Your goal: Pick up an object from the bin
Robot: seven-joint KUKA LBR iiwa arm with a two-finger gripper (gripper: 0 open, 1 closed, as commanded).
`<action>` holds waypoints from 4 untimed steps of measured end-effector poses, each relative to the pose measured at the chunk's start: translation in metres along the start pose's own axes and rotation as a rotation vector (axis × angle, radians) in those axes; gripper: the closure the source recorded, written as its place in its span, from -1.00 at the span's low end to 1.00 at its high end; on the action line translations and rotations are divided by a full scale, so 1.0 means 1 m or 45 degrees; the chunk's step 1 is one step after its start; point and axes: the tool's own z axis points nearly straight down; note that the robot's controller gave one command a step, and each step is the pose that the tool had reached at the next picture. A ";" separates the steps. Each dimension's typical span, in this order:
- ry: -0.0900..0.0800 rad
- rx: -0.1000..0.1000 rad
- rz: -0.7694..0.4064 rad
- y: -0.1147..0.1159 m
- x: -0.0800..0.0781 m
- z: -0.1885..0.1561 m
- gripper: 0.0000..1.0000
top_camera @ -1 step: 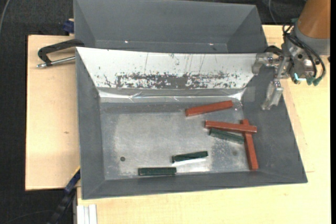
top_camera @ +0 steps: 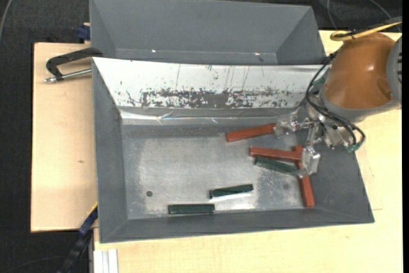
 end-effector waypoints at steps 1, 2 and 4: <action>-0.002 0.001 0.051 -0.013 0.003 0.041 -1.00; -0.009 0.006 0.048 -0.013 0.001 0.038 1.00; -0.008 0.005 0.048 -0.013 0.002 0.039 1.00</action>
Offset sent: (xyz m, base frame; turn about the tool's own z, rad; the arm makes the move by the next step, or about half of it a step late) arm 0.0007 -0.0140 -0.0400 0.0382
